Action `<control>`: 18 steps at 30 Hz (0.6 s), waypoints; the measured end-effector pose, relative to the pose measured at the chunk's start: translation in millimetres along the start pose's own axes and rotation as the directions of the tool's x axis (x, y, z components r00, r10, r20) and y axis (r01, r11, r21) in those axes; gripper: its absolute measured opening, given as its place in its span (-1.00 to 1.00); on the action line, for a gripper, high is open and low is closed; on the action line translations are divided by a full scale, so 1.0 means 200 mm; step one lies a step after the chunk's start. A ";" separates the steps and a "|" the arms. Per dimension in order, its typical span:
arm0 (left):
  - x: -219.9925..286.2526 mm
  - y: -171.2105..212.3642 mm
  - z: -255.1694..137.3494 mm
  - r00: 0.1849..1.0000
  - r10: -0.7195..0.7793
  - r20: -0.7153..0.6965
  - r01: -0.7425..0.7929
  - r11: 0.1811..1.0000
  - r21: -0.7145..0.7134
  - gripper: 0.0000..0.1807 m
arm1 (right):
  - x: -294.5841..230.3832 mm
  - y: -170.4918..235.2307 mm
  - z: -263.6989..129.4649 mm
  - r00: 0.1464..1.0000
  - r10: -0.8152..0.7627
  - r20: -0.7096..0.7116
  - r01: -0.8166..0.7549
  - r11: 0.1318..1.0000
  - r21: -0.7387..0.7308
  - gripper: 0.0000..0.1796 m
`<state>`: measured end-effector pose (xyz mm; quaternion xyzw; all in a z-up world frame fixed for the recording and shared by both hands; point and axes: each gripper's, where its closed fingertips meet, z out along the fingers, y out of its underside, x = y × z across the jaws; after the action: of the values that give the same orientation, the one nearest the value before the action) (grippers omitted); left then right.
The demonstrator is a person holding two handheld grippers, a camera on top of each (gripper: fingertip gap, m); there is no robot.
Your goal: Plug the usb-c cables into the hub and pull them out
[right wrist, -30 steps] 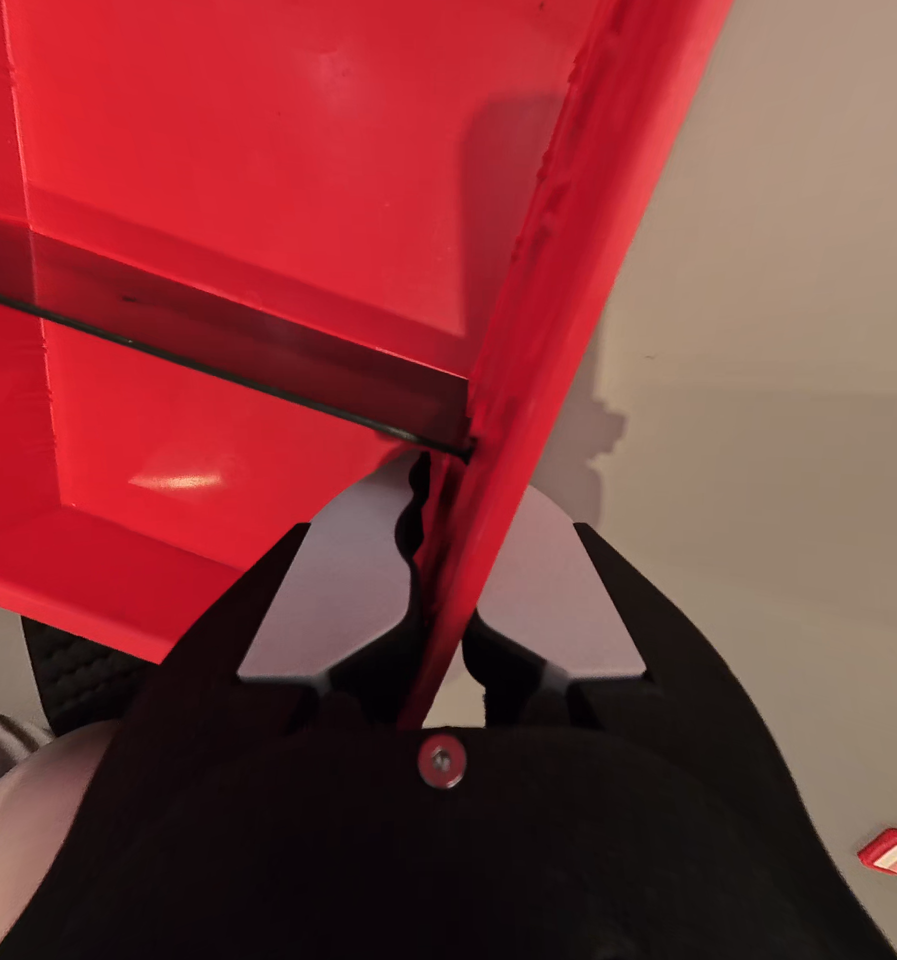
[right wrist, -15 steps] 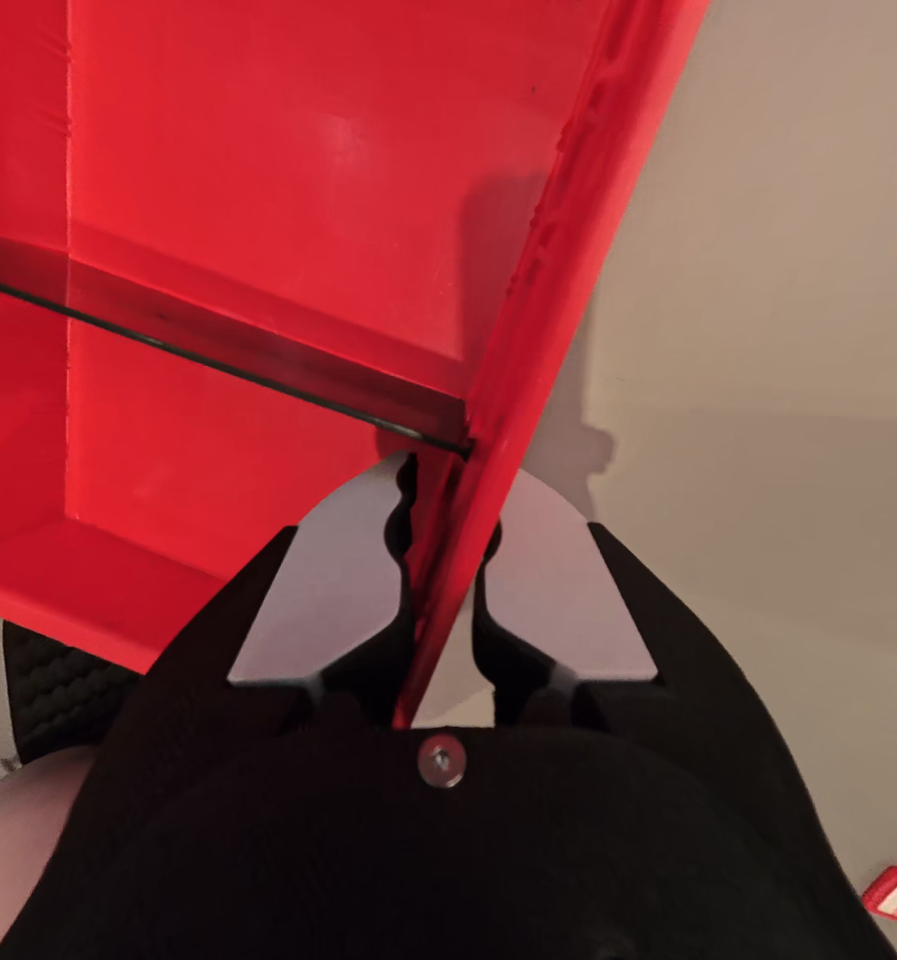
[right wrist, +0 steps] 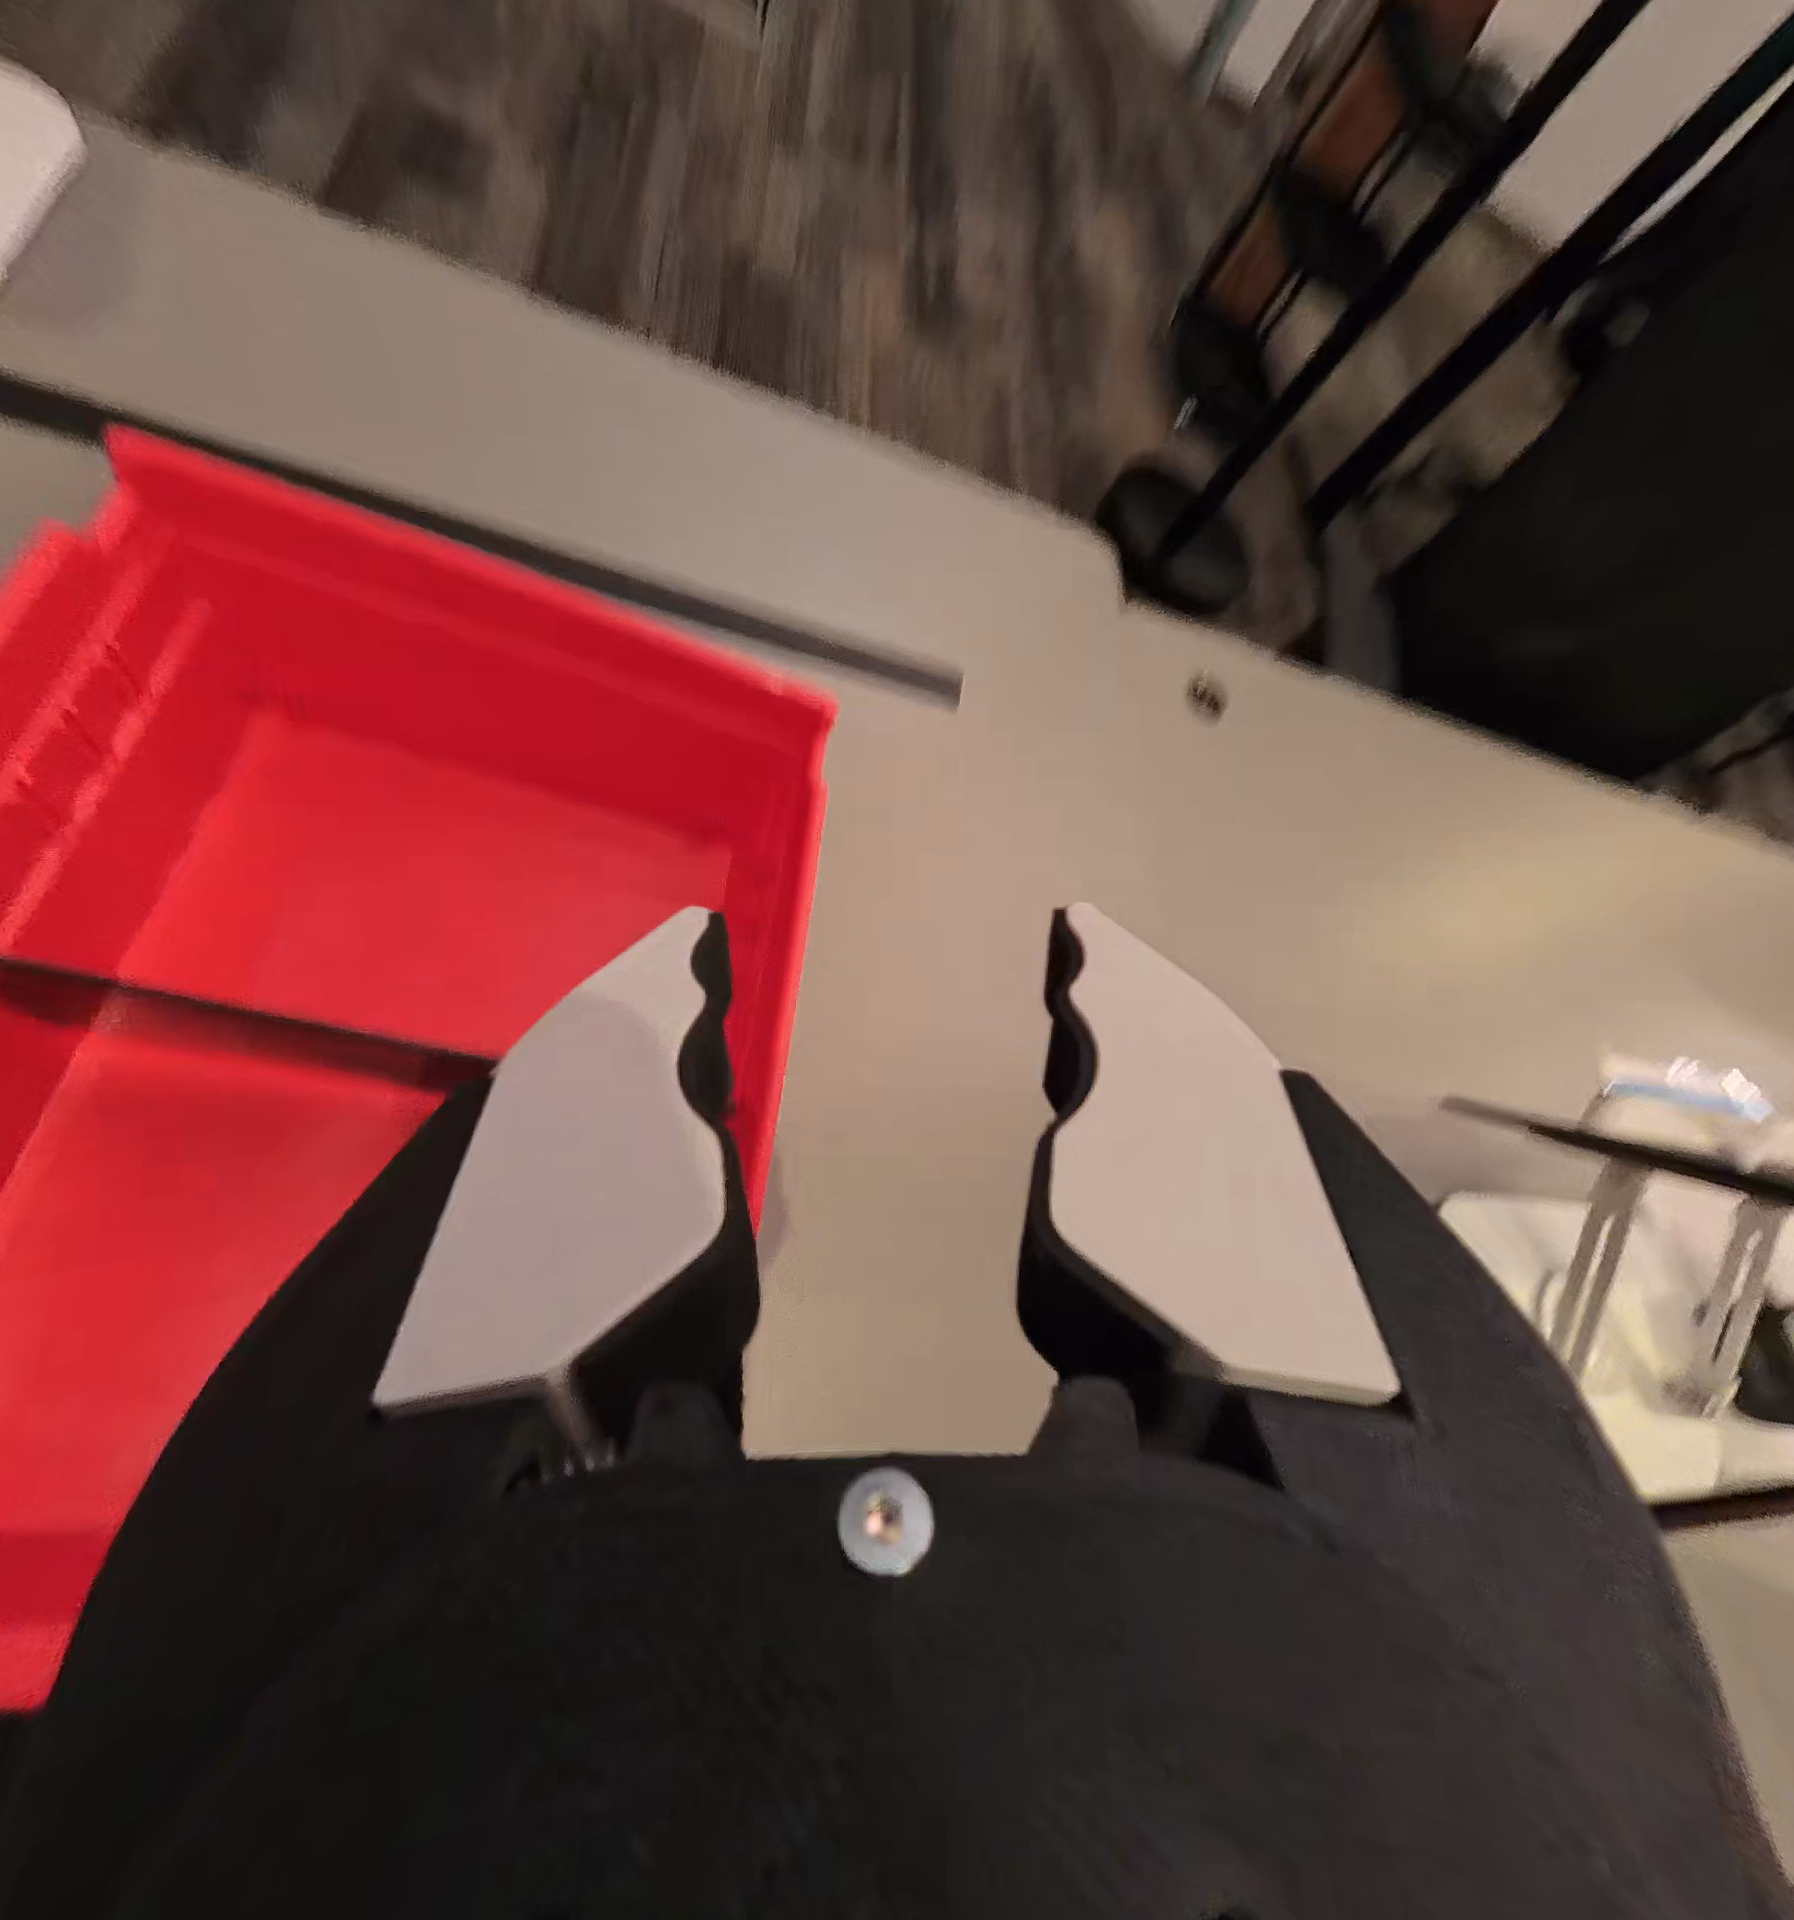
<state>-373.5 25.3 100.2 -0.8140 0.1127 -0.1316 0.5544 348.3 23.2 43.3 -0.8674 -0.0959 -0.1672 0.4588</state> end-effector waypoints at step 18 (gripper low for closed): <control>0.02 -0.05 0.69 0.037 0.979 -0.200 -0.969 -0.014 -0.247 -0.51 | -0.30 -0.37 -0.03 0.984 -0.165 0.061 0.136 0.934 0.330 -0.30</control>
<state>-323.2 148.6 61.3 -0.5844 0.6560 0.3232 0.3518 268.2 59.1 81.1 -0.7767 -0.2083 -0.1457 0.5763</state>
